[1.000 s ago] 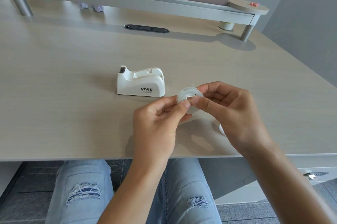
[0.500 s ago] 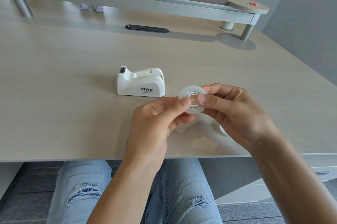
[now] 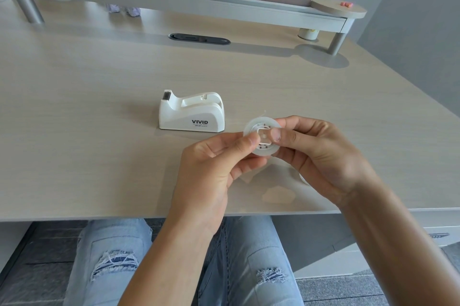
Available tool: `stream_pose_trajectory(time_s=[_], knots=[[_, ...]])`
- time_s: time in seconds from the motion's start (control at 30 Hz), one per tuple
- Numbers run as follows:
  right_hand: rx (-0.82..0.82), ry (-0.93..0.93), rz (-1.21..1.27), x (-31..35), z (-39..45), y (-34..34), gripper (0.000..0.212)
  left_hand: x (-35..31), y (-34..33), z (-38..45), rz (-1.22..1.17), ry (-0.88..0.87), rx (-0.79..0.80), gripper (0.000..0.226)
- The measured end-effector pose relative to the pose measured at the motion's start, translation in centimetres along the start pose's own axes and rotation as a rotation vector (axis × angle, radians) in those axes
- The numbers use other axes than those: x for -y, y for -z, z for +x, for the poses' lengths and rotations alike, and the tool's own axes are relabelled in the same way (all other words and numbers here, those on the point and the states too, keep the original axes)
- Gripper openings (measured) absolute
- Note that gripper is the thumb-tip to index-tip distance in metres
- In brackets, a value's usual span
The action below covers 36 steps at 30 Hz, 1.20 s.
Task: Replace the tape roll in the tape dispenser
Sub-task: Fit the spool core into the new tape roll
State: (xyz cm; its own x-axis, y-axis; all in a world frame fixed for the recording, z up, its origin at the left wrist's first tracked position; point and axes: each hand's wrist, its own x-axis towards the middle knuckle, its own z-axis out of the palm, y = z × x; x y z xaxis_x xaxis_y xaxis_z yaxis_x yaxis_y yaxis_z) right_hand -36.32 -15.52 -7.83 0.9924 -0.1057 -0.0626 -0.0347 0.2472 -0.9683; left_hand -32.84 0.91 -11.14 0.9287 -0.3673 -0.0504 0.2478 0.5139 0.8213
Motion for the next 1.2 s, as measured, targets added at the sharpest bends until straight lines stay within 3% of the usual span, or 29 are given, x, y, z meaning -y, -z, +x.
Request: stream_pose_trajectory(time_s=[0.77,0.87,0.97,1.07,1.2], knots=[[-0.010,-0.026,0.061,-0.5,0.1,0.3,0.016,0.4,0.4,0.2,0.018,-0.024,0.027,0.018],[-0.070,0.066,-0.090,-0.6,0.0,0.3,0.024,0.6,0.1,0.1,0.046,-0.091,-0.022,0.017],[-0.232,0.187,-0.335,-0.7,-0.6,-0.5,0.030,0.8,-0.1,-0.1,0.029,-0.147,-0.092,0.020],[-0.384,0.350,-0.463,-1.2,-1.0,-1.3,0.020,1.1,0.0,-0.4,0.040,-0.187,-0.155,0.029],[-0.387,0.407,-0.455,-1.9,-1.1,-2.1,0.008,1.0,-0.3,-1.0,0.051,-0.212,-0.210,0.016]])
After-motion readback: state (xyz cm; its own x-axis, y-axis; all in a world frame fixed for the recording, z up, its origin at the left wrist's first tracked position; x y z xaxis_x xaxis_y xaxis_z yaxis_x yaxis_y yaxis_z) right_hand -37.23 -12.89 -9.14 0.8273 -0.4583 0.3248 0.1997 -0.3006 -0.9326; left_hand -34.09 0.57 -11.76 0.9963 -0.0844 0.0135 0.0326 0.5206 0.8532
